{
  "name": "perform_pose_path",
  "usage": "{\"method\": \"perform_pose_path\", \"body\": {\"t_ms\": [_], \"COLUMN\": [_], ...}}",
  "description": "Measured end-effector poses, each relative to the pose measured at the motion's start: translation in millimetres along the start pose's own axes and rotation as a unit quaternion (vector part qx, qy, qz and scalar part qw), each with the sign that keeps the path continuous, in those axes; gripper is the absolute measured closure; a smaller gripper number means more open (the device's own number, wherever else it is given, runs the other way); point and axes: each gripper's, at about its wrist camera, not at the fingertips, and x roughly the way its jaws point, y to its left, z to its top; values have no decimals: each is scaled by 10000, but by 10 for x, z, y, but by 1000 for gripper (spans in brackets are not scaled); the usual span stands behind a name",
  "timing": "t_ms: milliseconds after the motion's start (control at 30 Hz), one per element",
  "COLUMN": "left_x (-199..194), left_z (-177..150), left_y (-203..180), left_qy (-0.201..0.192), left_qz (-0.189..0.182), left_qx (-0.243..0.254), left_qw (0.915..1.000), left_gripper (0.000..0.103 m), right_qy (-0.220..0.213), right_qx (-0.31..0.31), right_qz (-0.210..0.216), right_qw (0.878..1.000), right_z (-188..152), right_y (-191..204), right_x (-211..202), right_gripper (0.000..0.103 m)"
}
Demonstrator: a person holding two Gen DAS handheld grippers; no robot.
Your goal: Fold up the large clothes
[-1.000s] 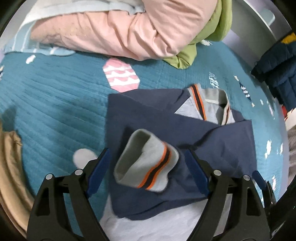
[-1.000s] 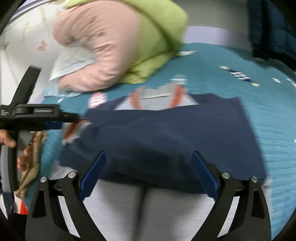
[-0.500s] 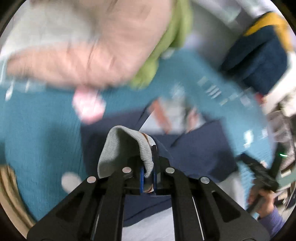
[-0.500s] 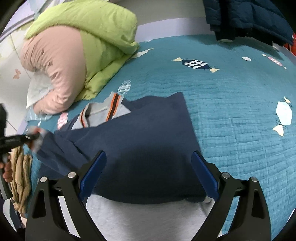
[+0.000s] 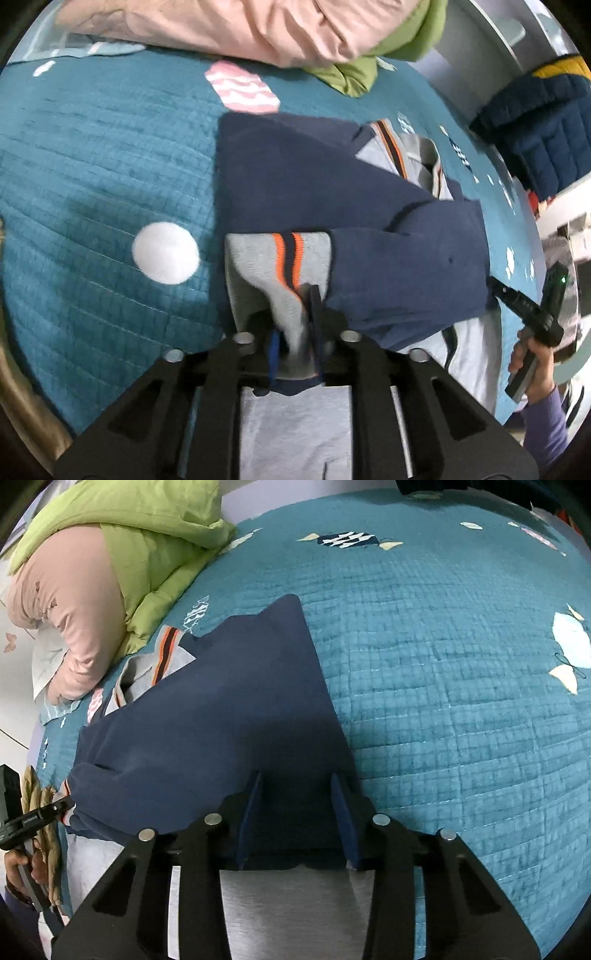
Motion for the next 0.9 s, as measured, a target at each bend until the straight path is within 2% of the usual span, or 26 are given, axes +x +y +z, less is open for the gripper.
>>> {"method": "perform_pose_path", "body": {"t_ms": [100,167,233,267,333,367,400,433,467,533,633,700,767,800,867,900], "left_x": [-252,-522,-649,-635,-504,-395,-256,-130,90,371,372,257,37,-80,-175,-187], "left_z": [81,107,129,139,177,175,173,172,168,160,196,242,324,384,521,583], "left_y": [-97,-199,-281,-324,-417,-482,-529,-545,-522,-431,-427,-416,-418,-414,-372,-342], "left_qy": [-271,-739,-970,-914,-645,-517,-316,-142,175,422,422,383,121,-66,-325,-387], "left_qz": [65,157,65,-57,-281,-300,-361,-347,-140,123,67,-94,-304,-358,-195,-49], "left_qx": [109,128,127,115,169,259,339,336,271,207,229,183,234,272,264,237], "left_qw": [9996,9971,9952,9957,9974,9979,9983,9987,9994,9988,9988,9991,9992,9990,9989,9990], "left_gripper": [57,40,39,39,39,39,39,39,39,40,39,39,38,35,25,25], "right_qy": [-260,-375,-303,-162,252,424,297,271,252,285,403,477,451,358,187,76], "right_qx": [94,-137,-380,-461,-503,-417,-357,-299,-259,-432,-443,-334,-297,-305,-383,-472], "right_qz": [214,330,401,364,46,68,212,276,280,105,-25,43,249,395,398,348], "right_qw": [9994,9987,9980,9981,9984,9982,9987,9988,9990,9986,9982,9983,9982,9981,9983,9982], "right_z": [34,33,5,-14,-74,-124,-146,-157,-166,-165,-140,-79,17,82,184,255], "right_y": [34,166,280,307,271,185,121,94,88,149,192,203,231,260,303,336], "right_x": [-201,-293,-278,-220,-9,106,107,109,103,100,102,54,10,-39,-99,-108], "right_gripper": [66,66,66,68,74,74,74,74,74,74,73,69,69,64,55,50]}}
